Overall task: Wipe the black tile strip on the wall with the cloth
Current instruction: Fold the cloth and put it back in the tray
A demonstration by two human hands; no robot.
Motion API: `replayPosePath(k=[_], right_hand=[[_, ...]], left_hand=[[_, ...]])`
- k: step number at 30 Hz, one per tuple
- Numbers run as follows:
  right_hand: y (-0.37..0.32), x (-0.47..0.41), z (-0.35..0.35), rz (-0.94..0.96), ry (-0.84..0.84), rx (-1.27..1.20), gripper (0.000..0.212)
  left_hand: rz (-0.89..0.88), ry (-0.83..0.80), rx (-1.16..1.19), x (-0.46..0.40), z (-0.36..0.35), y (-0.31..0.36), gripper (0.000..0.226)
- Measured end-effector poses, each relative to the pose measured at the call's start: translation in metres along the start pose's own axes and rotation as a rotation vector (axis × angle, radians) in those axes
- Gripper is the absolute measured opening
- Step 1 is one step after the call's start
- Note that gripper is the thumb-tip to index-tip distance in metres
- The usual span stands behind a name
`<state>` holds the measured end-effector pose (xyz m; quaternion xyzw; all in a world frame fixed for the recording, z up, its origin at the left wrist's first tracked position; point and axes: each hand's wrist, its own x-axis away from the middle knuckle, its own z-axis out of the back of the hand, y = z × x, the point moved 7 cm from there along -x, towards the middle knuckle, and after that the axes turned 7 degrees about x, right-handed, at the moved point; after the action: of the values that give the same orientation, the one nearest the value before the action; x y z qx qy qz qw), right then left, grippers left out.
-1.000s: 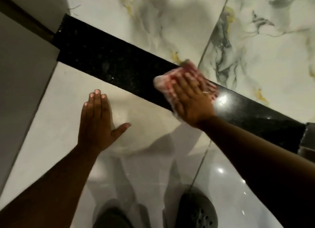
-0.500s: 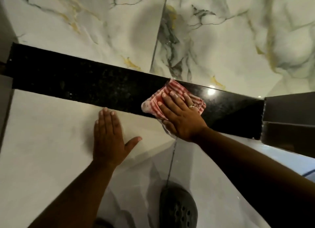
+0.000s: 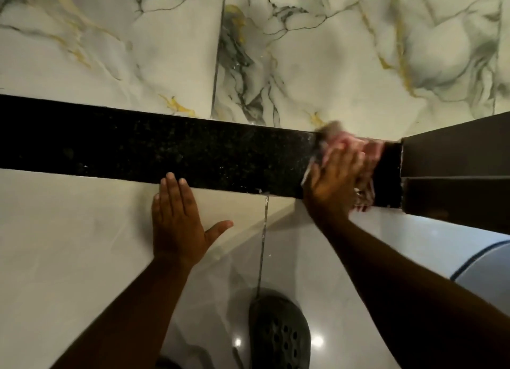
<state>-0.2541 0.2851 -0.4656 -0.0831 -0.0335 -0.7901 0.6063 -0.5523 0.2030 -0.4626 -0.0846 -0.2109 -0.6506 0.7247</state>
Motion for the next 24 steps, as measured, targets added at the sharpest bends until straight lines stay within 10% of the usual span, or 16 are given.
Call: replayPosePath(k=[3, 10, 15, 18, 21, 24], right_hand=[[-0.016, 0.022, -0.003, 0.381, 0.006, 0.038, 0.061], [-0.018, 0.016, 0.027, 0.407, -0.074, -0.081, 0.048], [-0.037, 0.075, 0.109, 0.385, -0.239, -0.341, 0.058], [-0.056, 0.133, 0.158, 0.393, -0.459, -0.59, 0.052], [-0.048, 0.169, 0.233, 0.325, -0.446, -0.833, 0.05], [0.002, 0.176, 0.301, -0.15, -0.326, -0.968, 0.055]], left_hand=[[0.014, -0.021, -0.023, -0.003, -0.002, 0.0, 0.128], [0.279, -0.089, 0.106, 0.006, 0.016, 0.007, 0.134], [0.644, -0.61, 1.245, 0.053, 0.049, 0.108, 0.137], [0.652, -0.606, 1.585, 0.082, 0.098, 0.152, 0.086], [0.683, -0.482, 1.435, 0.115, 0.16, 0.146, 0.03], [0.621, -0.588, 1.504, 0.156, 0.223, 0.158, 0.024]])
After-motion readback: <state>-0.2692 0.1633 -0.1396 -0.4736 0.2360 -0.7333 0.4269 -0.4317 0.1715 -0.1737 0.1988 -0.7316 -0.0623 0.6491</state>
